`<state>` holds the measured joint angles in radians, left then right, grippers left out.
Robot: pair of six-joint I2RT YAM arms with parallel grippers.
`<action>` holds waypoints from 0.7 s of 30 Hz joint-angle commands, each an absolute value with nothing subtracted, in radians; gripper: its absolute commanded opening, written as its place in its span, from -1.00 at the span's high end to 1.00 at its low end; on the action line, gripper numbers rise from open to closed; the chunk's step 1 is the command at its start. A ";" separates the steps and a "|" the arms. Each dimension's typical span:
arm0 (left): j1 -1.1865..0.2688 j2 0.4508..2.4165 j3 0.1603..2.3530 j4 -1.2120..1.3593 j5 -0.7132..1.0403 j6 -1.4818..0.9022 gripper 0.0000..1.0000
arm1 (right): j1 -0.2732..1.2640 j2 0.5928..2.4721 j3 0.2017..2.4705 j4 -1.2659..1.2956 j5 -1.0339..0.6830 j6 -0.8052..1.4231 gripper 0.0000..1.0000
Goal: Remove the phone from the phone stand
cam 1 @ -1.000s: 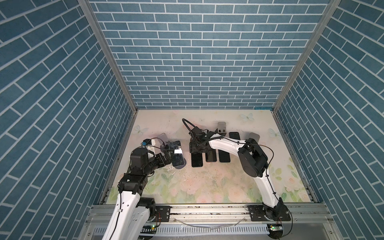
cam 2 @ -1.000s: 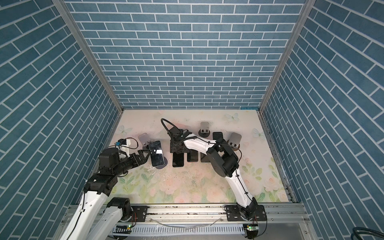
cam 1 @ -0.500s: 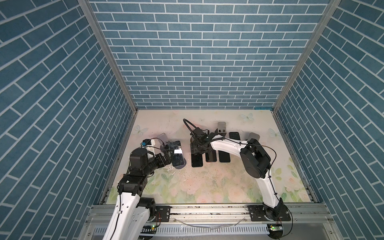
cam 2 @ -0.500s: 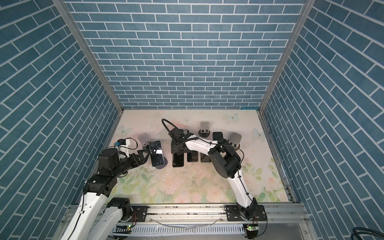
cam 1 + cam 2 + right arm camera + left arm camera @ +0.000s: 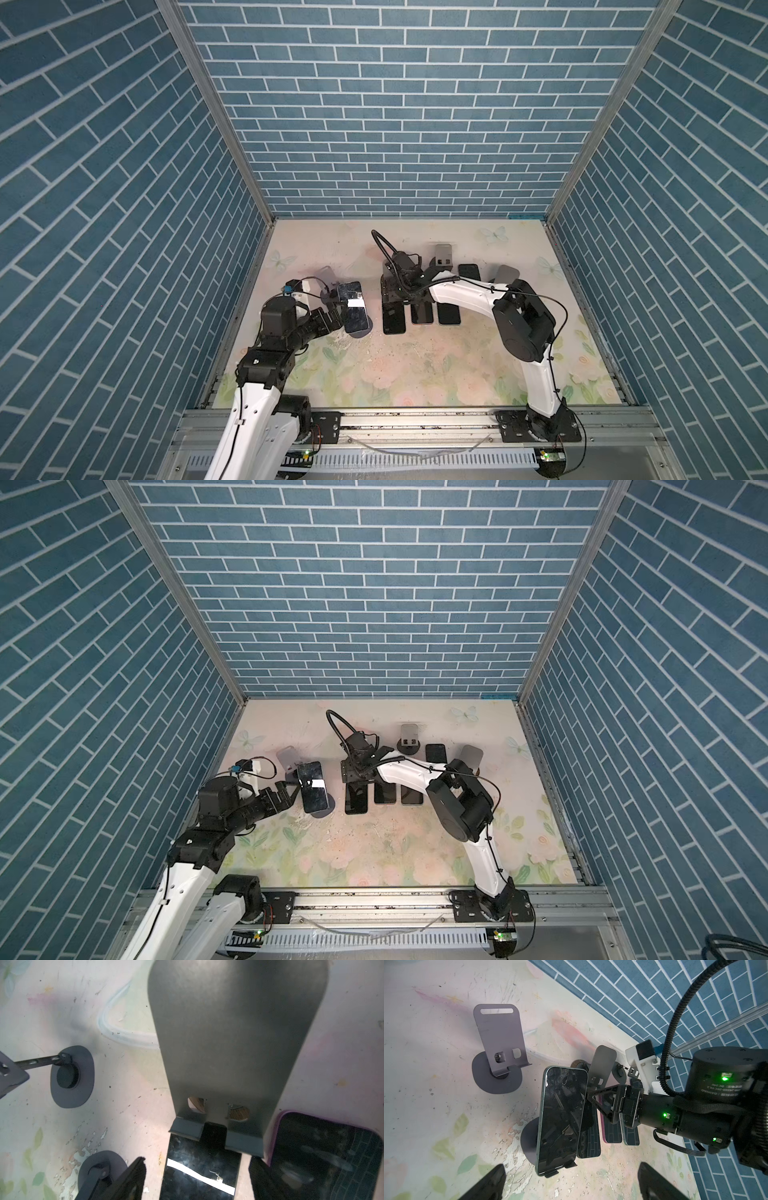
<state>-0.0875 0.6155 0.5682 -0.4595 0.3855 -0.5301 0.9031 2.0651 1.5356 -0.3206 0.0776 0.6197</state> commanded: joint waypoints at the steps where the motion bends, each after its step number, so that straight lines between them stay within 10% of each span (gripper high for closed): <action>1: -0.091 0.612 0.594 -0.483 0.362 -0.522 -0.99 | 0.906 2.004 1.511 -0.264 0.087 0.579 -0.58; 21: -0.099 0.613 0.620 -0.538 0.260 -0.566 -0.99 | 0.907 1.938 1.452 -0.226 0.140 0.547 -0.58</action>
